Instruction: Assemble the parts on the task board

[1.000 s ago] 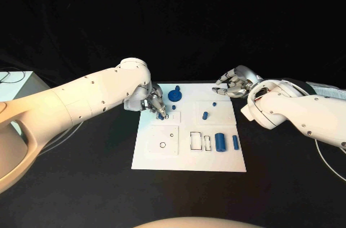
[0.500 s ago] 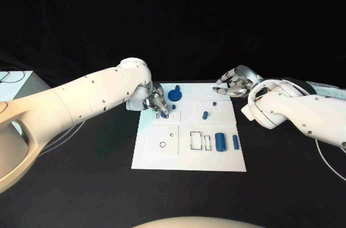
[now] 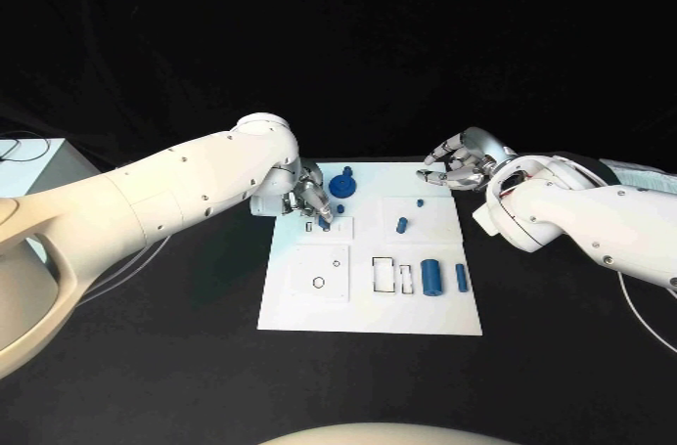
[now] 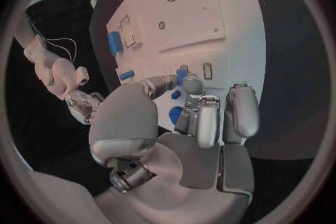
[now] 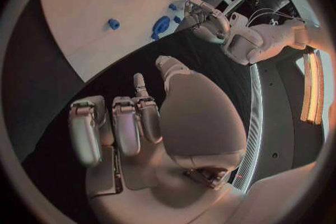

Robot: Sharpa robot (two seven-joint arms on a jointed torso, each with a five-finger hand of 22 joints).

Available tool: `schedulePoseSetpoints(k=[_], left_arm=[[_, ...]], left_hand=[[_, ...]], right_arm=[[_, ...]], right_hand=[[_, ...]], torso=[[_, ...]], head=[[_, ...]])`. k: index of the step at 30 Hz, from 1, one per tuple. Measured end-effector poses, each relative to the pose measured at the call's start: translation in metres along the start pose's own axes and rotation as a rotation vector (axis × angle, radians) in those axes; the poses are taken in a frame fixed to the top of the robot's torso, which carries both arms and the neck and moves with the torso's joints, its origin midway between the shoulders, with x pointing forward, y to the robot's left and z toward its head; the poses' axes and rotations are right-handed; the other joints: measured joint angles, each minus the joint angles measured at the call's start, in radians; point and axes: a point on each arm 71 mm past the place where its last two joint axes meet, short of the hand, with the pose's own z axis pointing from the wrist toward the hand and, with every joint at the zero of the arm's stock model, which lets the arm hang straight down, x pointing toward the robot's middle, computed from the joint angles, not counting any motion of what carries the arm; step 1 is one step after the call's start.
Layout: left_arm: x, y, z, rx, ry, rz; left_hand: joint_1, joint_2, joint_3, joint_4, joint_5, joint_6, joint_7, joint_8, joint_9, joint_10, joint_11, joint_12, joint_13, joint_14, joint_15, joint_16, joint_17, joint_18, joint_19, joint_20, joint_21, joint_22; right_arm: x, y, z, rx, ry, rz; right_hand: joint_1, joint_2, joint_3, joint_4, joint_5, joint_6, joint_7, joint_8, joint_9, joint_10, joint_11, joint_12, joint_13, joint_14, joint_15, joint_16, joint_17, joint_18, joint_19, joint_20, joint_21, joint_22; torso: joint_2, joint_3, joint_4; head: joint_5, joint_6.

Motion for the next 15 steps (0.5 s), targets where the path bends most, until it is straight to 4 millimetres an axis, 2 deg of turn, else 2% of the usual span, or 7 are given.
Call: schedulePoseSetpoints(k=[15], left_arm=[[0.002,-0.004,0.0015,0.005,0.002,0.002]], left_hand=[[0.0,0.0,0.0,0.0,0.0,0.0,0.0,0.0,0.0,-0.003,-0.002,0.0,-0.003,-0.004,-0.004,0.0,0.0,0.0,0.0,0.0,0.0,0.0]], right_arm=[[0.0001,0.0001,0.0001,0.0,0.0,0.0]], right_hand=[[0.0,0.0,0.0,0.0,0.0,0.0,0.0,0.0,0.0,0.0,0.0,0.0,0.001,0.0,0.0,0.0,0.0,0.0,0.0,0.0,0.0,0.0]], torso=[[0.0,0.0,-0.0002]], head=[[0.0,-0.003]])
